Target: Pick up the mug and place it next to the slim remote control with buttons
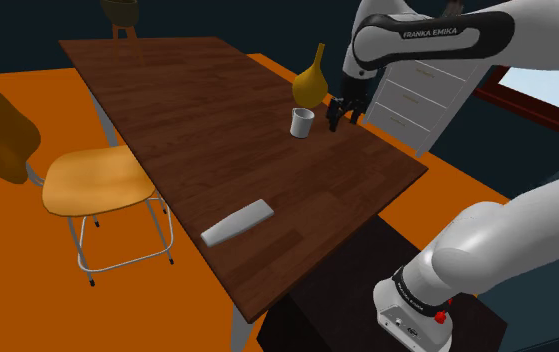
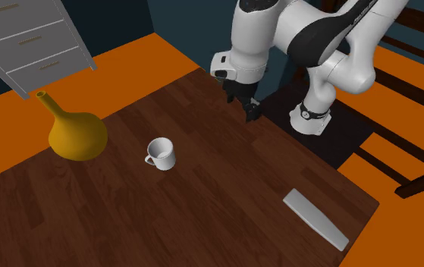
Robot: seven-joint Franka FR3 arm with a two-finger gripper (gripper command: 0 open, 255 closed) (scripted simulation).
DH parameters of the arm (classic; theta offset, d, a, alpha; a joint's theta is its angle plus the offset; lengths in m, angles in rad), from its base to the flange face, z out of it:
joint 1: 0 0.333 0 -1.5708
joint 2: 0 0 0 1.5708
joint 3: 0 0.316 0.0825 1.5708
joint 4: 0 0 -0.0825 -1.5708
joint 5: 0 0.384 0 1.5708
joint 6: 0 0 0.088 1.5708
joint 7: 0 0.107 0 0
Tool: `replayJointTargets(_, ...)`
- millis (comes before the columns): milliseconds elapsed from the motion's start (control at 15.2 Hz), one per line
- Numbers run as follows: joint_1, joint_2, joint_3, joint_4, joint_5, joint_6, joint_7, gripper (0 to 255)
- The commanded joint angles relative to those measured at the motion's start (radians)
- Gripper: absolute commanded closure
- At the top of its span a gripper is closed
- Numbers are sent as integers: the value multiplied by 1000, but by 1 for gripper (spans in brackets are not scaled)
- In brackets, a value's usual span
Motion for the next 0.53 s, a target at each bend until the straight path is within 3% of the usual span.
replayJointTargets(0, -1, 81, -11, 47, 6, 41, -12, 0)
replayJointTargets(462, -11, 347, -35, 250, 45, 124, -55, 0)
